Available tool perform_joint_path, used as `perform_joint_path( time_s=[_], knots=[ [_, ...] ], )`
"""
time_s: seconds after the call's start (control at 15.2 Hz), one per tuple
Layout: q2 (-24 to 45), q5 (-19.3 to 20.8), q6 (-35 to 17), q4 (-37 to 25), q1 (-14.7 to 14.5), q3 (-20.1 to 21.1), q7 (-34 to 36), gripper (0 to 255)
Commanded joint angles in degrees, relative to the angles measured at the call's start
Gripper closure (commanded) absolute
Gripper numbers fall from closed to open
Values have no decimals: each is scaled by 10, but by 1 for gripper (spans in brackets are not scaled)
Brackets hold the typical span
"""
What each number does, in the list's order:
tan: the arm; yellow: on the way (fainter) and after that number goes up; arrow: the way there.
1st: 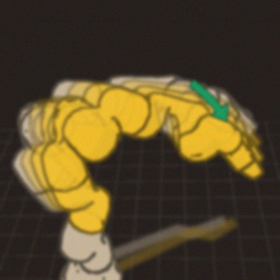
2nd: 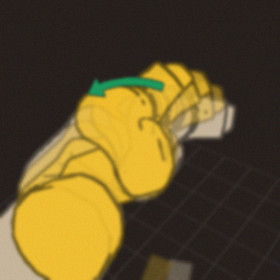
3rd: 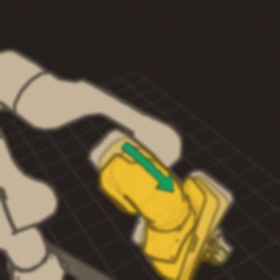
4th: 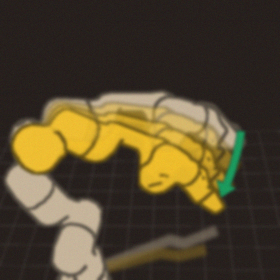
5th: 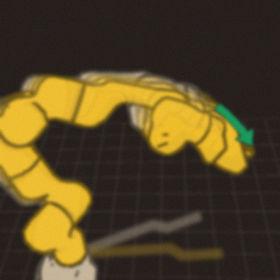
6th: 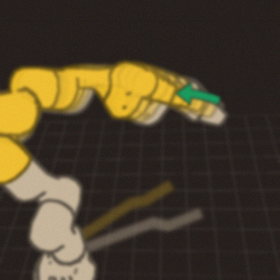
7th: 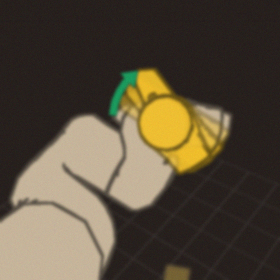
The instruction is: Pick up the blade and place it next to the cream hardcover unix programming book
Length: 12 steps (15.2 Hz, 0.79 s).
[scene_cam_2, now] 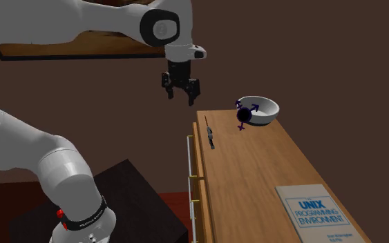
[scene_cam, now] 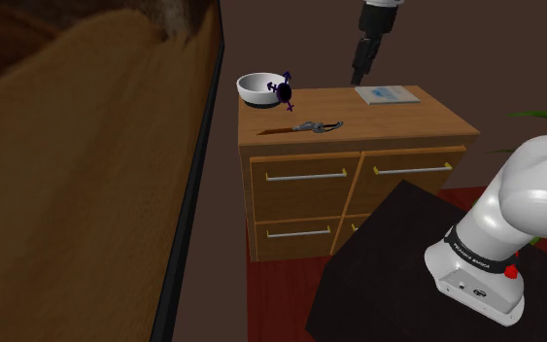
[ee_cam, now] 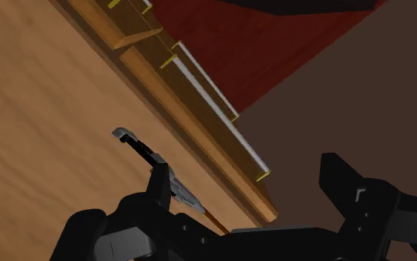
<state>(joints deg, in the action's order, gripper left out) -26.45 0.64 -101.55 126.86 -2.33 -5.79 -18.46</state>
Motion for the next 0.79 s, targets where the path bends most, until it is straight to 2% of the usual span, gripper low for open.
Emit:
perform_joint_path(
  time_s=[0.0,0.73],
  knots=[
    [45,4,-19,-19,-7,-5,-29,0],
    [286,20,-95,-141,-33,-3,-160,0]
  ],
)
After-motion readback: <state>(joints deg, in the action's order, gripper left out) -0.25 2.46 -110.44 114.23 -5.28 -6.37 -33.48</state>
